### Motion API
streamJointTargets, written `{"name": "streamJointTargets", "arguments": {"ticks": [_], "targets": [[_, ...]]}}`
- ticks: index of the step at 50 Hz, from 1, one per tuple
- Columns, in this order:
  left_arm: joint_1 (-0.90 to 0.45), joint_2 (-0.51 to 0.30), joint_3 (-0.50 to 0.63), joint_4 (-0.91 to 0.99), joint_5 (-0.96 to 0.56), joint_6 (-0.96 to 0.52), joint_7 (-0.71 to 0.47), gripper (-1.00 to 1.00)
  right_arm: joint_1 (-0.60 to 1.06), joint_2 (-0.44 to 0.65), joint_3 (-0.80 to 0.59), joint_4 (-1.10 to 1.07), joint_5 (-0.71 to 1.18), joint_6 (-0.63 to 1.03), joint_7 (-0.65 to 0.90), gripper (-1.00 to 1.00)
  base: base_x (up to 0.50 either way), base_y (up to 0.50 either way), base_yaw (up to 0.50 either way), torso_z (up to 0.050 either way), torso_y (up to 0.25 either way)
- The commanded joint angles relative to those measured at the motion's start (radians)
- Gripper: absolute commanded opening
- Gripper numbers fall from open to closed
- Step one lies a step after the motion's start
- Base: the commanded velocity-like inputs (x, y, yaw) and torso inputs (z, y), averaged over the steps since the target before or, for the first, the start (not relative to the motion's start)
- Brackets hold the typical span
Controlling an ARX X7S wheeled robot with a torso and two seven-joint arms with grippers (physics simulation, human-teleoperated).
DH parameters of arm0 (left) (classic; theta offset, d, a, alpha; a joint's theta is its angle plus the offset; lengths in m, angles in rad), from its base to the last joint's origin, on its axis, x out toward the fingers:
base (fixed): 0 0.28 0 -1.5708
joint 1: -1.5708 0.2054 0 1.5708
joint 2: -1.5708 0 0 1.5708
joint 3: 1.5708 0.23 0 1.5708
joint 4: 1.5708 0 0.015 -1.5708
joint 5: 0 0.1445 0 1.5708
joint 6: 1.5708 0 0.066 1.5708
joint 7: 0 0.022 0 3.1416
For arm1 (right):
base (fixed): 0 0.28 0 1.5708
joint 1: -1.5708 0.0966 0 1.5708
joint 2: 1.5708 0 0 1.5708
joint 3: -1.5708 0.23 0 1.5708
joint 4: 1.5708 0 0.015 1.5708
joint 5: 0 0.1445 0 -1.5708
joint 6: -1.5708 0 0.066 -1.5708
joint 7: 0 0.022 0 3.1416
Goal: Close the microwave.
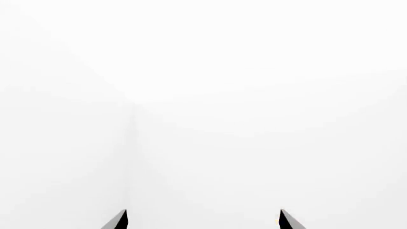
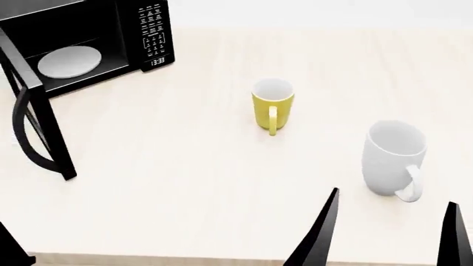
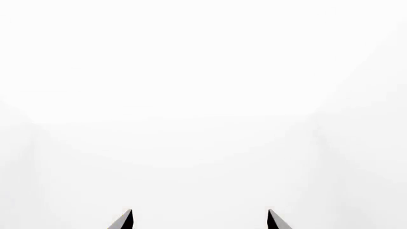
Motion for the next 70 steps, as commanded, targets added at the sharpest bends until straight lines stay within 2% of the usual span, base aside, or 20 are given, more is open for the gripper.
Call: {"name": "streamJointTargets", "arguments": {"ticks": [1,41,49,53,70], "targets": [[0.004,-0.007,0.007,-0.001,0.006,0.004,-0.005,1.00,-0.004,0.009,-0.007,0.003,-0.009,-0.009,0.001,1.00,0.00,0.50,0.00,0.000,0.000],[0.005,-0.044,0.039,-0.021,0.005,0.006,-0.046,1.00,0.000,0.049,-0.054,0.028,-0.011,-0.004,0.029,1.00,0.00,0.49,0.00,0.000,0.000],[0.006,-0.050,0.047,-0.022,0.003,0.004,-0.050,1.00,-0.002,0.065,-0.093,0.018,-0.013,0.021,0.007,1.00,0.00,0.11,0.00,0.000,0.000],[0.006,-0.053,0.050,-0.023,0.001,0.002,-0.052,1.00,-0.002,0.083,-0.111,-0.004,0.053,0.045,-0.013,1.00,0.17,0.00,0.00,0.000,0.000],[0.007,-0.066,0.062,-0.033,0.000,0.004,-0.065,1.00,-0.002,0.095,-0.119,-0.009,0.069,0.060,-0.002,1.00,0.50,0.00,0.00,0.000,0.000]]}}
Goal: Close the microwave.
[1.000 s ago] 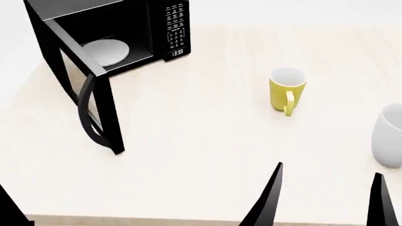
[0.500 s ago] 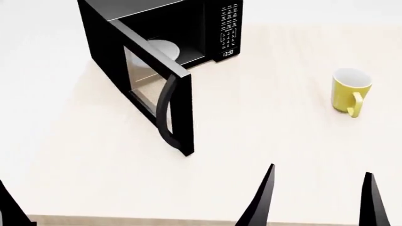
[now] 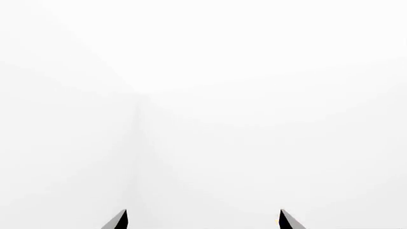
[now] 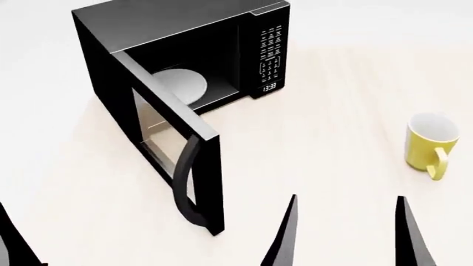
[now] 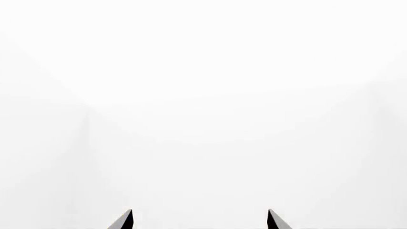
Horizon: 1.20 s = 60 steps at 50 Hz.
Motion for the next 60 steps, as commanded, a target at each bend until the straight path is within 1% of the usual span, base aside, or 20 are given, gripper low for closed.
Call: {"name": "streamJointTargets", "arguments": {"ticks": [1,26,40,54,60], "targets": [[0.001,0.000,-0.002,-0.009,0.007,0.004,0.000,1.00,-0.002,0.003,-0.003,-0.003,-0.001,0.007,-0.012,1.00,0.50,0.00,0.00,0.000,0.000],[-0.001,-0.014,0.016,-0.021,0.005,0.003,-0.016,1.00,0.002,0.017,-0.020,0.005,-0.016,0.009,-0.001,1.00,0.50,0.00,0.00,0.000,0.000],[0.000,-0.023,0.023,-0.022,0.004,0.003,-0.024,1.00,-0.004,0.022,-0.029,0.012,-0.040,-0.016,0.007,1.00,0.50,0.00,0.00,0.000,0.001],[-0.001,-0.031,0.029,-0.022,0.002,0.004,-0.033,1.00,-0.003,0.026,-0.033,0.024,-0.051,-0.043,0.016,1.00,0.05,0.00,0.00,0.000,0.000],[-0.013,-0.041,0.013,0.005,-0.043,-0.037,-0.025,1.00,-0.003,0.028,-0.035,0.019,-0.055,-0.043,0.021,1.00,0.00,0.00,0.00,0.000,0.000]]}}
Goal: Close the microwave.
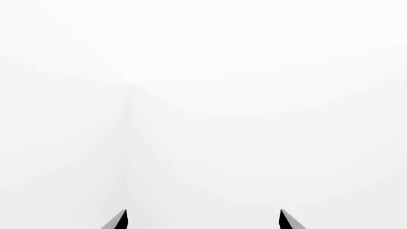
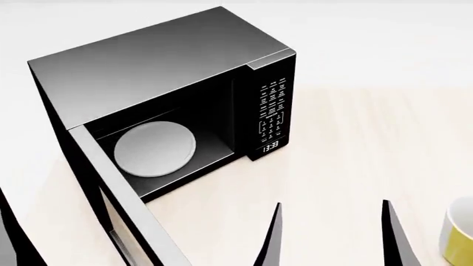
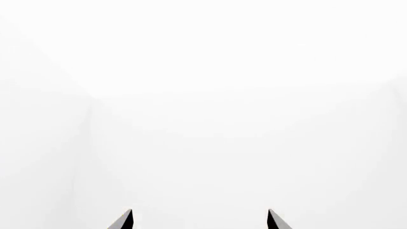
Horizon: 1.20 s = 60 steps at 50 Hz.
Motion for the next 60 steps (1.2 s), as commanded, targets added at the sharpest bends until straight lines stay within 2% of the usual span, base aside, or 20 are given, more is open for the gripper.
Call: {"name": "streamJointTargets", "arguments": {"ticks": [1,5,8,11,16,17,19,23,24,25,26,27,30,40,47,60], "targets": [[-0.010,-0.010,-0.030,0.034,-0.045,-0.048,0.017,1.00,-0.001,-0.004,0.007,0.000,-0.019,-0.011,-0.004,1.00,0.00,0.00,0.00,0.000,0.000],[-0.026,-0.052,-0.068,0.081,-0.093,-0.112,0.043,1.00,0.000,-0.001,0.006,0.001,-0.015,-0.013,-0.002,1.00,0.00,0.00,0.00,0.000,0.000],[-0.039,-0.117,-0.128,0.112,-0.176,-0.178,0.083,1.00,0.001,0.001,0.005,0.004,-0.011,-0.013,-0.001,1.00,0.00,0.00,0.00,0.000,0.000],[-0.012,-0.201,-0.193,0.143,-0.219,-0.189,0.132,1.00,0.001,0.002,0.004,0.009,-0.012,-0.015,0.000,1.00,0.00,0.00,0.00,0.000,0.000],[0.008,-0.304,-0.275,0.164,-0.397,-0.211,0.221,1.00,-0.002,0.004,0.001,0.010,-0.013,-0.020,0.002,1.00,0.00,0.00,0.00,0.000,0.000],[0.008,-0.346,-0.286,0.154,-0.458,-0.218,0.268,1.00,-0.001,0.004,0.000,0.016,-0.013,-0.023,0.003,1.00,0.00,0.00,0.00,0.000,0.000],[0.011,-0.381,-0.303,0.131,-0.492,-0.201,0.315,1.00,-0.001,0.005,-0.001,0.015,-0.014,-0.022,0.004,1.00,0.00,0.00,0.00,0.000,0.000],[0.003,-0.469,-0.288,0.065,-0.657,-0.223,0.459,1.00,-0.002,0.007,-0.004,0.020,-0.014,-0.026,0.005,1.00,0.00,0.00,0.00,0.000,0.000],[-0.010,-0.474,-0.278,0.030,-0.601,-0.194,0.479,1.00,-0.003,0.007,-0.005,0.020,-0.015,-0.025,0.005,1.00,0.00,0.00,0.00,0.000,0.000],[-0.008,-0.507,-0.256,0.014,-0.671,-0.201,0.556,1.00,-0.003,0.007,-0.006,0.019,-0.016,-0.025,0.005,1.00,0.00,0.00,0.00,0.000,0.000],[-0.058,-0.571,-0.139,-0.136,-0.638,-0.161,0.706,1.00,-0.003,0.005,-0.013,0.037,-0.021,-0.032,0.003,1.00,0.00,0.00,0.00,0.000,0.000],[-0.074,-0.575,-0.128,-0.163,-0.646,-0.166,0.812,1.00,-0.002,0.005,-0.014,0.041,-0.020,-0.034,0.004,1.00,0.00,0.00,0.00,0.000,0.000],[-0.105,-0.578,-0.111,-0.210,-0.637,-0.169,0.837,1.00,0.000,0.006,-0.015,0.049,-0.019,-0.037,0.005,1.00,0.00,0.00,0.00,0.000,0.000],[-0.177,-0.571,-0.044,-0.304,-0.607,-0.186,0.901,1.00,0.001,0.008,-0.024,0.065,-0.022,-0.039,0.007,1.00,0.00,0.00,0.00,0.000,0.000],[-0.283,-0.527,0.037,-0.396,-0.541,-0.189,0.947,1.00,0.002,0.011,-0.027,0.066,-0.020,-0.037,0.011,1.00,0.00,0.00,0.00,0.000,0.000],[-0.347,-0.450,0.111,-0.465,-0.488,-0.159,0.975,1.00,0.004,0.016,-0.030,0.073,-0.018,-0.036,0.018,1.00,0.00,0.00,0.00,0.000,0.000]]}}
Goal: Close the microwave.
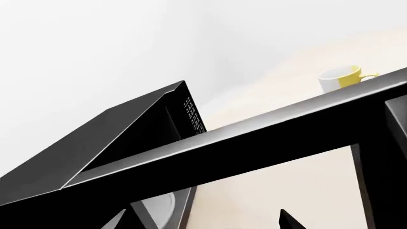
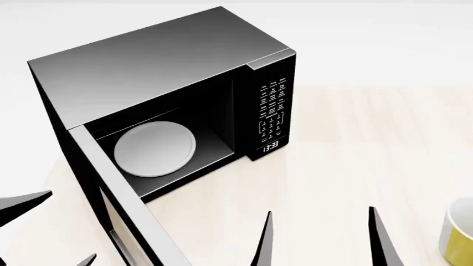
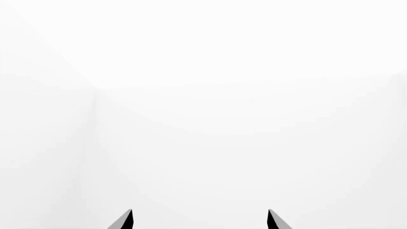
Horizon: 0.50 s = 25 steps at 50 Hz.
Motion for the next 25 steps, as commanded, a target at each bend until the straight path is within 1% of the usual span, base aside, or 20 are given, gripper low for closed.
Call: {"name": "streamJointTargets", "arguments": {"ticks": [1,14,25], "targets": [[-0.072,0.061,0.066,-0.071,0.046,0.015,0.063,1.00,0.002,-0.004,0.008,0.008,-0.006,0.000,-0.005,1.00,0.00,0.00,0.00,0.000,0.000],[-0.118,0.131,0.123,-0.149,0.078,0.058,0.096,1.00,0.007,0.001,0.008,0.017,0.007,0.005,0.003,1.00,0.00,0.00,0.00,0.000,0.000],[-0.139,0.190,0.141,-0.214,0.100,0.106,0.091,1.00,0.008,0.004,0.004,0.017,0.012,0.012,0.008,1.00,0.00,0.00,0.00,0.000,0.000]]}}
